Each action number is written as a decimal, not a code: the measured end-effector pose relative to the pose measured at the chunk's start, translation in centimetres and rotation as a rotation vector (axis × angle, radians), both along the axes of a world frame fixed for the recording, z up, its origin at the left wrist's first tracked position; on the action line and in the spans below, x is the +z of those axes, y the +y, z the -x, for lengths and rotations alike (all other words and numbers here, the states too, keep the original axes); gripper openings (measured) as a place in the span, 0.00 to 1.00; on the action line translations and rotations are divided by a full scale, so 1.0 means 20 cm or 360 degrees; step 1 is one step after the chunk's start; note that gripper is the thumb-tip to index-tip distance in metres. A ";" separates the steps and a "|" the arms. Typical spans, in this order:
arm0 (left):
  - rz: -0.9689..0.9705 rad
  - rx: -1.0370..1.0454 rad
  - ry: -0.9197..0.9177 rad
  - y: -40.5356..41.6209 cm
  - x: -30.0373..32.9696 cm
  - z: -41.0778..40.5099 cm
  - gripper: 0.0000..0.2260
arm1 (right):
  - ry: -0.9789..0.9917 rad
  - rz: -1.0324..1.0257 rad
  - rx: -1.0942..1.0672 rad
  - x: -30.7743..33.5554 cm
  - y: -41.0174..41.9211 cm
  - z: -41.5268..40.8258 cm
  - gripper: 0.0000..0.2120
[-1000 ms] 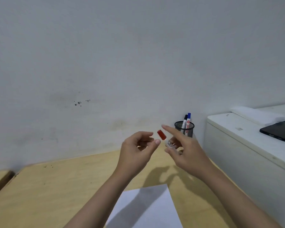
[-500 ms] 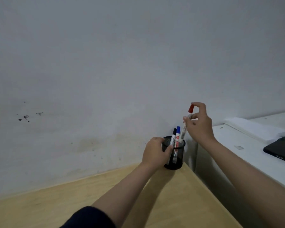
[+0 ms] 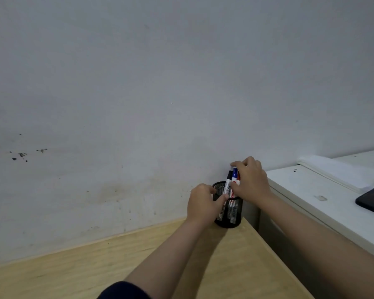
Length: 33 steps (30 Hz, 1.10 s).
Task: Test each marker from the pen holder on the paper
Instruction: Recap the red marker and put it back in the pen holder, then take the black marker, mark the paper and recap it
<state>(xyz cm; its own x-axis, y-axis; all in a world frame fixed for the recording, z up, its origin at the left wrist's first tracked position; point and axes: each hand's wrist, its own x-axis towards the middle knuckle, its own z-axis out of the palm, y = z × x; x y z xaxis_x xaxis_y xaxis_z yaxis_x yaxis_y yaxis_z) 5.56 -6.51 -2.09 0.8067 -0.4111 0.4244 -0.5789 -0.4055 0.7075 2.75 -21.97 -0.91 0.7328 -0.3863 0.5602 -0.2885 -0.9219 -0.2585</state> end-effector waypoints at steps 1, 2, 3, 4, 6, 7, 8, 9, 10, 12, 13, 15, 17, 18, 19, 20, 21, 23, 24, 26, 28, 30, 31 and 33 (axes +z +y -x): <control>-0.0003 -0.0002 -0.0005 0.00 0.00 0.00 0.17 | 0.0025 0.0087 -0.0019 0.01 0.00 -0.01 0.24; -0.0006 -0.0003 -0.0010 0.00 0.00 0.00 0.17 | 0.0050 0.0152 -0.0042 0.03 0.00 -0.02 0.22; -0.0008 -0.0001 -0.0019 0.00 0.00 0.00 0.17 | 0.0084 0.0225 -0.0075 0.04 0.01 -0.02 0.20; -0.0013 0.0002 -0.0030 0.00 0.00 0.00 0.17 | 0.0139 0.0320 -0.0116 0.05 0.01 -0.03 0.18; -0.0012 0.0009 -0.0052 0.00 0.00 0.00 0.17 | 0.0265 0.0522 -0.0198 0.07 0.03 -0.04 0.17; -0.0006 0.0008 -0.0058 0.00 0.00 0.00 0.17 | 0.0305 0.0580 -0.0226 0.08 0.04 -0.05 0.17; -0.0002 0.0008 -0.0060 0.00 0.00 0.01 0.17 | 0.0327 0.0602 -0.0241 0.09 0.04 -0.05 0.17; -0.0010 0.0007 -0.0061 0.00 0.01 0.01 0.18 | 0.0341 0.0602 -0.0246 0.10 0.04 -0.05 0.18; -0.0020 0.0006 -0.0066 0.00 0.00 0.01 0.18 | 0.0341 0.0588 -0.0245 0.10 0.04 -0.05 0.19; -0.0030 0.0001 -0.0082 0.00 0.00 0.01 0.18 | 0.0275 0.0520 -0.0209 0.11 0.05 -0.05 0.19; -0.0034 0.0004 -0.0089 0.00 0.00 0.01 0.18 | 0.0203 0.0453 -0.0171 0.12 0.05 -0.04 0.18; -0.0042 0.0014 -0.0088 -0.01 -0.01 0.01 0.18 | 0.0030 0.0170 -0.0036 0.13 0.08 -0.02 0.12; -0.0039 0.0015 -0.0073 -0.01 -0.03 0.01 0.18 | -0.0081 -0.0331 0.0203 0.15 0.11 0.01 0.07; -0.0054 0.0004 -0.0057 -0.01 -0.03 0.01 0.17 | -0.0106 -0.0536 0.0309 0.16 0.13 0.03 0.06; -0.0075 -0.0013 -0.0042 -0.01 -0.03 0.02 0.17 | -0.0139 -0.0642 0.0385 0.17 0.14 0.05 0.07; -0.0099 -0.0035 -0.0007 -0.01 -0.03 0.02 0.16 | -0.0177 -0.0660 0.0421 0.19 0.16 0.07 0.08; -0.0107 -0.0056 0.0051 0.00 -0.02 0.04 0.14 | -0.0230 -0.0647 0.0435 0.21 0.17 0.10 0.08; -0.0050 -0.0039 0.0293 0.03 0.02 0.10 0.12 | -0.0411 -0.0613 0.0450 0.26 0.21 0.18 0.07; 0.0068 -0.0024 0.0481 0.06 0.05 0.12 0.13 | -0.0532 -0.0613 0.0467 0.29 0.24 0.24 0.07; 0.0410 -0.0110 0.0975 0.12 0.13 0.20 0.15 | -0.0788 -0.0607 0.0502 0.33 0.32 0.36 0.07; 0.0709 -0.0335 0.1438 0.21 0.23 0.30 0.15 | -0.0980 -0.0607 0.0557 0.34 0.43 0.51 0.08; 0.0918 -0.0558 0.1632 0.32 0.33 0.40 0.14 | -0.1084 -0.0617 0.0617 0.32 0.56 0.65 0.08; 0.0974 -0.0627 0.1643 0.38 0.36 0.45 0.13 | -0.1107 -0.0611 0.0651 0.31 0.63 0.72 0.08; 0.1029 -0.0655 0.1614 0.49 0.39 0.54 0.10 | -0.1128 -0.0574 0.0717 0.25 0.74 0.80 0.08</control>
